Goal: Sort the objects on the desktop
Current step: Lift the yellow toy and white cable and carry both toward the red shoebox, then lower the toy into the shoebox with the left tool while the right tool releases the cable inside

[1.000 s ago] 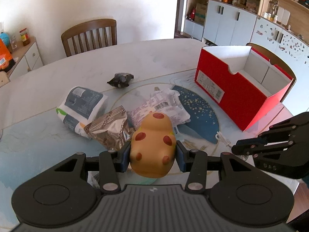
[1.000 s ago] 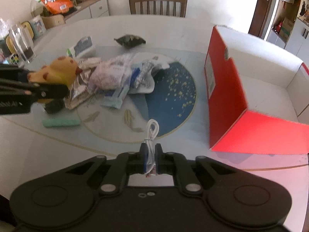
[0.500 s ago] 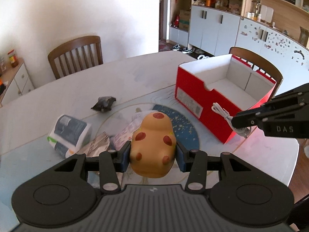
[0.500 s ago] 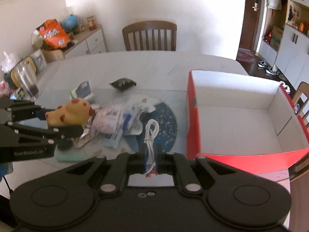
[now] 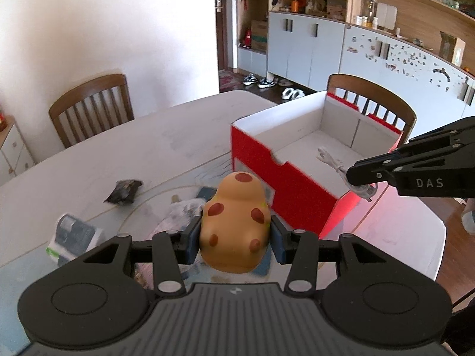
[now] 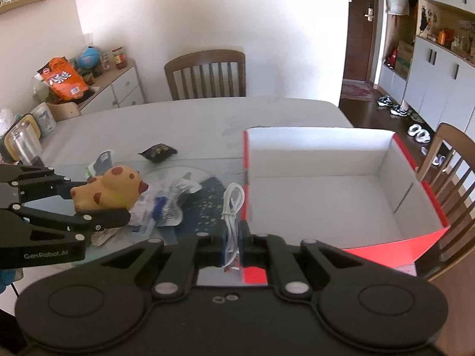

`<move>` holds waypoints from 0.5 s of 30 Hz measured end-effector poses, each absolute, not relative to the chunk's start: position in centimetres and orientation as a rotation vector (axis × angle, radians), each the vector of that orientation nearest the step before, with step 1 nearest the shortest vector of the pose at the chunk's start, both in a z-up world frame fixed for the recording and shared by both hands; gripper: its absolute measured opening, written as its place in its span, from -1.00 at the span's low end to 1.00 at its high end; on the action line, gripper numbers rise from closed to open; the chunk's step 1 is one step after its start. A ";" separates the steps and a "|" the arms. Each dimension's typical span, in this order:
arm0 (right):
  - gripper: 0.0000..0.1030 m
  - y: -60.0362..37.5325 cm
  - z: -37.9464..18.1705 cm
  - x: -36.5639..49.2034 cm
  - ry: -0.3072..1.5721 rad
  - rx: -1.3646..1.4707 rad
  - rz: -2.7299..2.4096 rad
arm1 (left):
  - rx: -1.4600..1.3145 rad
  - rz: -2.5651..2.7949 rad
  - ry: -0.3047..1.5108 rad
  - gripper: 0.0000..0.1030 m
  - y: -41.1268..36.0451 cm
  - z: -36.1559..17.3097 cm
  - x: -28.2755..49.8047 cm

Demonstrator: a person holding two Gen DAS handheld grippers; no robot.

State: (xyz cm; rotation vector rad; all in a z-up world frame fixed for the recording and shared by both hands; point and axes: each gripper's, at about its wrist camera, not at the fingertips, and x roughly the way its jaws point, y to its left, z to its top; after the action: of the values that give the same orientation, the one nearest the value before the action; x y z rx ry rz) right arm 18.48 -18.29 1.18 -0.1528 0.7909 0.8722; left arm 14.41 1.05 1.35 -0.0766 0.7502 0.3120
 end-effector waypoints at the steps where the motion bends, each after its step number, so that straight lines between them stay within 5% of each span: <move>1: -0.87 -18.6 1.2 18.8 0.787 -0.152 0.869 | -0.073 0.310 0.750 -0.12 0.9 1.4 14.8; 15: -0.86 -22.0 0.1 23.7 0.780 -0.133 0.819 | -0.011 0.241 0.757 -0.12 -2.5 1.5 22.1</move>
State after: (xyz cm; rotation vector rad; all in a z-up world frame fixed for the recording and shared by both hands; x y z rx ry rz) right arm 23.75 -21.97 0.10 -0.1328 0.7801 0.8194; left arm 22.11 -2.52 1.48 -0.0106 0.7569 0.2412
